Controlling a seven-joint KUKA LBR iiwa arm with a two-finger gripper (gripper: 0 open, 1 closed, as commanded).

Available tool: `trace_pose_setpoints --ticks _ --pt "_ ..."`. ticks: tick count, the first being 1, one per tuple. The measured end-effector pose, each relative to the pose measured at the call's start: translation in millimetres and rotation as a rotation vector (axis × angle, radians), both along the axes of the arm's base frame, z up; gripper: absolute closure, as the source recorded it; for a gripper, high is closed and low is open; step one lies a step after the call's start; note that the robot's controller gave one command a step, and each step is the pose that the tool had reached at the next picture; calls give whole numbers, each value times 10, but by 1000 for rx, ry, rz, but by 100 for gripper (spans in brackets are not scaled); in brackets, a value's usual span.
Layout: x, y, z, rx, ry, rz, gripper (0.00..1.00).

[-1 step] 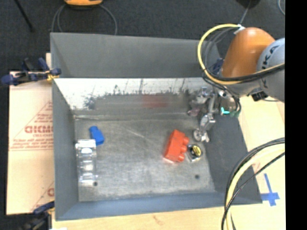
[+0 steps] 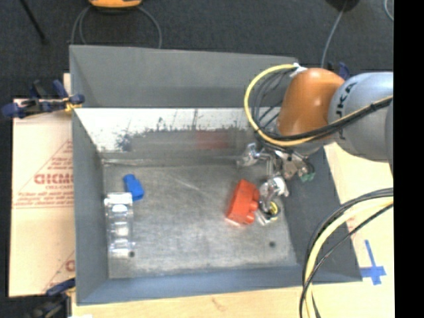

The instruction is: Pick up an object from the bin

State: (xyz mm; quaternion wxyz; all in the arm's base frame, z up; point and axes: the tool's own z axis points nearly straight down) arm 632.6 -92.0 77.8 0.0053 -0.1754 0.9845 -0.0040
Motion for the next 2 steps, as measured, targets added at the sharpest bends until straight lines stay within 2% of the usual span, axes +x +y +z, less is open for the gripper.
trace_pose_setpoints --ticks 1,2 --pt "-260 124 2 -2 -6 297 0" --pt "-244 128 19 -1 -12 296 100"
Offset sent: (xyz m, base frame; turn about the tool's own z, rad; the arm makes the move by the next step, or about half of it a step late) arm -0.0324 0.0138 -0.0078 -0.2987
